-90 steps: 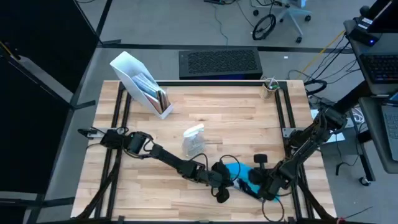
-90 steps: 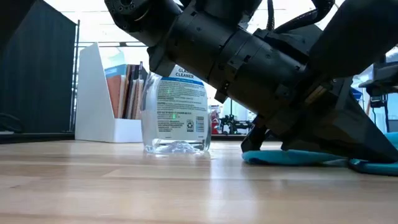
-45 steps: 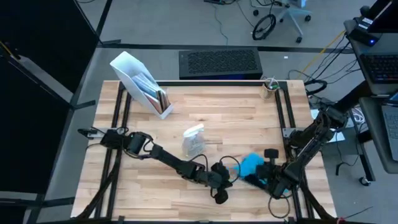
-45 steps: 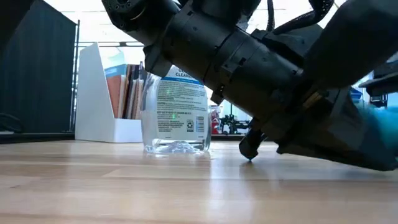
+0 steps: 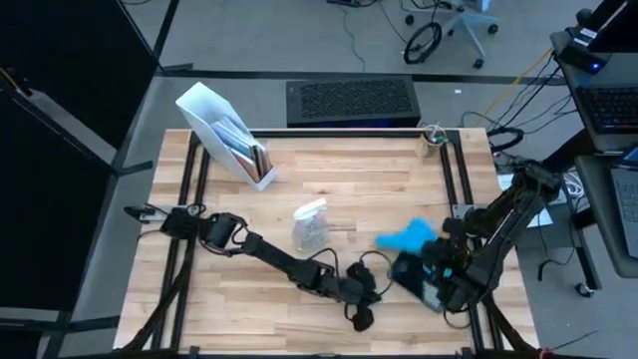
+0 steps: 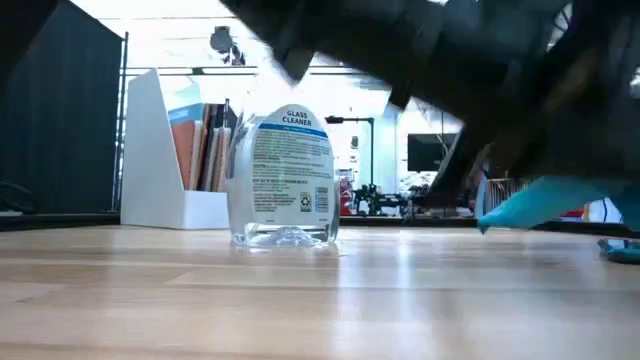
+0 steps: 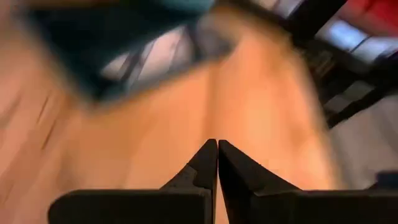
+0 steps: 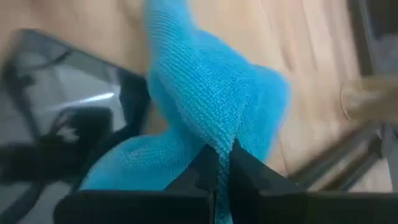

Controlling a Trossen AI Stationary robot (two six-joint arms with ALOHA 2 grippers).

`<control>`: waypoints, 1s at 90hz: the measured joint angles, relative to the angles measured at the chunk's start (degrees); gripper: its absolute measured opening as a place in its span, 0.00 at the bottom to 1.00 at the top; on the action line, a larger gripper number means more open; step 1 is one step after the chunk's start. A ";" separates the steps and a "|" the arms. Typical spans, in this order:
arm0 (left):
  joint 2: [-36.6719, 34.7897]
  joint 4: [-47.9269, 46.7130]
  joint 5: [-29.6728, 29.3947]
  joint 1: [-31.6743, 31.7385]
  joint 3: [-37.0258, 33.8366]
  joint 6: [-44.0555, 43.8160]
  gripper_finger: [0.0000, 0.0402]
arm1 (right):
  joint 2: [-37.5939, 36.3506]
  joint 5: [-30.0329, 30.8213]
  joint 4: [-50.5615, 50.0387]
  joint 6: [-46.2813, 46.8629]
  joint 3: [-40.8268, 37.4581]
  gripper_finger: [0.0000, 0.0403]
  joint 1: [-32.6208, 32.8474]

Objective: Apply microfiber cloth
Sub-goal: Wipe the front of the tablet with the blue microfiber cloth

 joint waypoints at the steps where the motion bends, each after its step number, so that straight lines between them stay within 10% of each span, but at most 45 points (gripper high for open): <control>1: -0.02 0.12 -0.04 0.01 0.27 0.07 0.00 | 0.00 -0.06 0.50 0.22 -0.51 0.00 -0.07; 49: 6.79 1.79 4.31 2.52 2.67 -4.54 0.00 | 0.11 -16.48 36.53 0.97 -12.61 0.00 -0.87; 90: 6.05 -5.34 4.02 2.93 2.89 -3.25 0.00 | -0.09 -11.49 47.47 -4.13 -12.55 0.00 -5.51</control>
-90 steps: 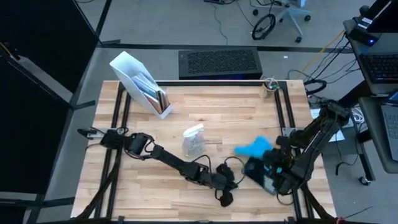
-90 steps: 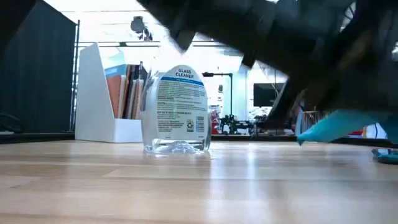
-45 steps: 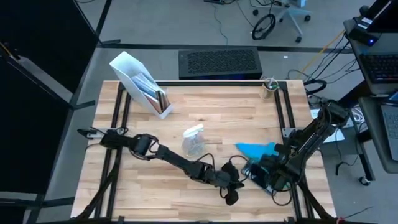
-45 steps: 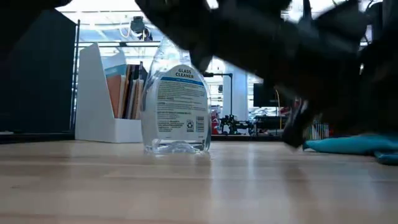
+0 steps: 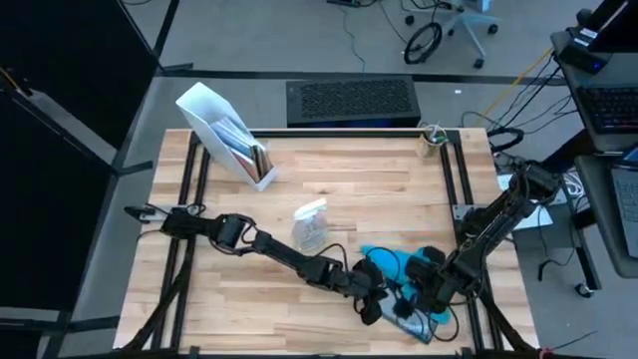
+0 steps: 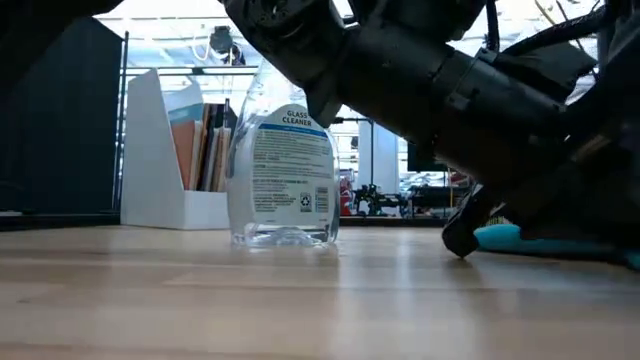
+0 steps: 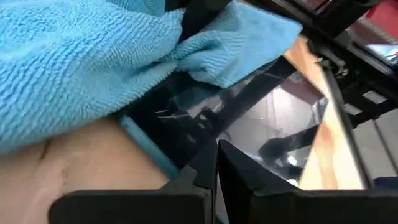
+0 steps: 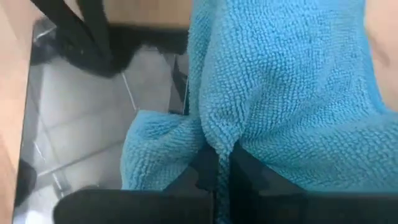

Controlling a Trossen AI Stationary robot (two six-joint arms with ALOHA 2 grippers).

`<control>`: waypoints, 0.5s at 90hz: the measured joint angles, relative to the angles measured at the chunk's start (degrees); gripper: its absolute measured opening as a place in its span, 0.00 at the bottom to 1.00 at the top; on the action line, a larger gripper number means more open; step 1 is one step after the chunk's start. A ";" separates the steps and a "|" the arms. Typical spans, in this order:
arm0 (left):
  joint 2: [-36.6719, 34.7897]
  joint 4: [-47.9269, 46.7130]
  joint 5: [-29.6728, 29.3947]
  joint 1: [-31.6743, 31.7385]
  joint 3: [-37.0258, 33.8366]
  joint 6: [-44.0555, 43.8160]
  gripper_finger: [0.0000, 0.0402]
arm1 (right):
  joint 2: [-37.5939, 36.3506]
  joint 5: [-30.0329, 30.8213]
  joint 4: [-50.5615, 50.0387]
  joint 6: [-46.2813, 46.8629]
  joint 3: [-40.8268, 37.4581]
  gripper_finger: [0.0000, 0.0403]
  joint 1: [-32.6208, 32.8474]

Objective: Apply microfiber cloth
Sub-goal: Wipe the front of the tablet with the blue microfiber cloth

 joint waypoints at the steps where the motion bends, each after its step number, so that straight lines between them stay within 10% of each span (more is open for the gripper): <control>1: -0.30 -0.50 -0.02 0.01 -0.01 0.15 0.00 | -0.11 0.14 -0.46 -0.41 0.12 0.00 -0.16; 24: -7.14 -3.95 4.21 -2.59 0.10 2.28 0.00 | -6.32 0.16 -20.65 -4.04 5.84 0.00 -0.21; 45: -4.64 -12.75 1.19 -7.36 -0.31 1.33 0.00 | -7.61 -0.46 -17.51 -0.38 3.44 0.00 2.21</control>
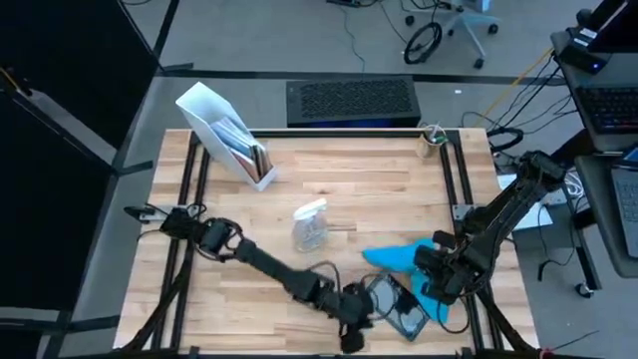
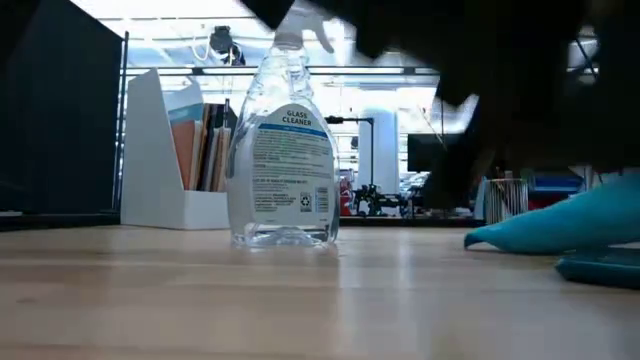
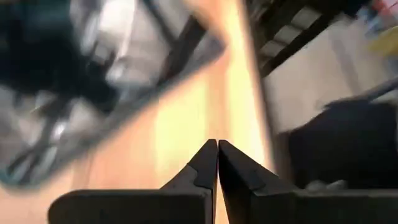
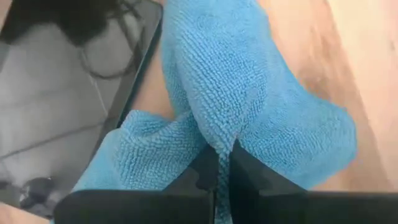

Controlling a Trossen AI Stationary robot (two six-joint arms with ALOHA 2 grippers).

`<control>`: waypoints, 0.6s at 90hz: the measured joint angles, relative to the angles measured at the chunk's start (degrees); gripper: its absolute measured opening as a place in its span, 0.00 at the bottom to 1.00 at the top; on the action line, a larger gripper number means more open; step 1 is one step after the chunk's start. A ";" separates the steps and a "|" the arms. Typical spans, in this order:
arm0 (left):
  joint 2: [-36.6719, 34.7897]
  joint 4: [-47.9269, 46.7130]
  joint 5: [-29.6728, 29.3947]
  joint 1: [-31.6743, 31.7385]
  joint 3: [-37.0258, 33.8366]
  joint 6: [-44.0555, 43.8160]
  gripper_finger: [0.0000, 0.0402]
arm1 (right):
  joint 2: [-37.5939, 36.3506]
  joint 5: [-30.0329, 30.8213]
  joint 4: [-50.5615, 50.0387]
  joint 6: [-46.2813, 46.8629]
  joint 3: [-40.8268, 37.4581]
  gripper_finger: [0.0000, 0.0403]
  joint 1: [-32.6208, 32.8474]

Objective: Apply microfiber cloth
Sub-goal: Wipe the front of the tablet with the blue microfiber cloth

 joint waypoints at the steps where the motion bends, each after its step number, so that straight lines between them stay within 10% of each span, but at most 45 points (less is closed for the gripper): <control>1: 0.15 0.01 -0.58 0.02 0.00 -0.38 0.00 | 0.17 -0.02 0.74 0.22 -0.25 0.00 0.09; 54: 2.49 1.53 -3.52 8.19 0.19 -5.29 0.00 | 7.41 -5.14 18.60 3.65 -4.05 0.00 1.80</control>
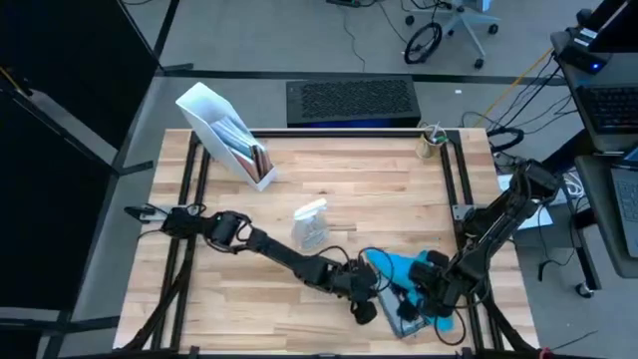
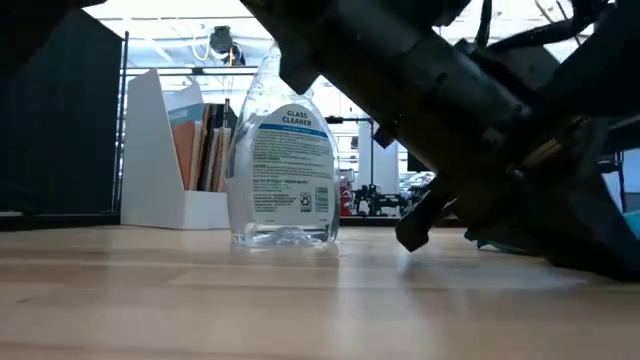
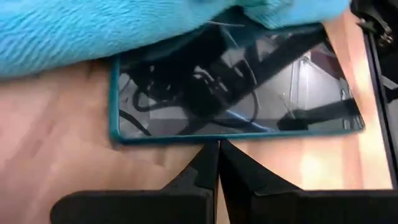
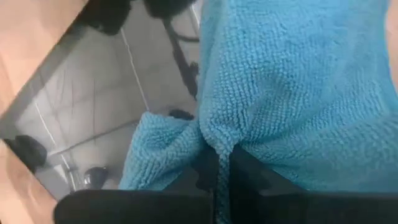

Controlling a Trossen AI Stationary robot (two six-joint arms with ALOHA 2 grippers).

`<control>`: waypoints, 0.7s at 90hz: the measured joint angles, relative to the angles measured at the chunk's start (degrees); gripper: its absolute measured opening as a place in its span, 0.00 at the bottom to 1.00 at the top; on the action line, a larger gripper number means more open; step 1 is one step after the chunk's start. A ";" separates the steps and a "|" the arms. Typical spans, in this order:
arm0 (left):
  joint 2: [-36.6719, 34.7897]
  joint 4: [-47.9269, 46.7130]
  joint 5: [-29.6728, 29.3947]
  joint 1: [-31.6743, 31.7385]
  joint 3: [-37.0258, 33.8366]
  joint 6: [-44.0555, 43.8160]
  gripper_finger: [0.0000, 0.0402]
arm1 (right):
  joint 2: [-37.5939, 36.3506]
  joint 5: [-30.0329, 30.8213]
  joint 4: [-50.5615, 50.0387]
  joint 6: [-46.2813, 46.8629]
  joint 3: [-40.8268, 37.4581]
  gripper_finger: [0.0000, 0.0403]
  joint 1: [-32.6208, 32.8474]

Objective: Apply microfiber cloth
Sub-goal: Wipe the front of the tablet with the blue microfiber cloth

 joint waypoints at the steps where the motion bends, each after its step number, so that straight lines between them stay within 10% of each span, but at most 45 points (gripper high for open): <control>1: 0.00 0.01 -0.06 0.11 0.00 0.00 0.00 | -0.08 -0.12 -0.17 -0.04 0.00 0.00 -0.01; 39: -4.85 -5.92 -3.55 0.42 -0.44 1.55 0.00 | -5.33 0.18 -12.29 -15.21 10.54 0.00 -0.12; 63: -4.17 13.05 -0.56 -5.02 -0.15 2.08 0.00 | -3.51 18.42 -7.35 -27.78 10.51 0.00 -3.44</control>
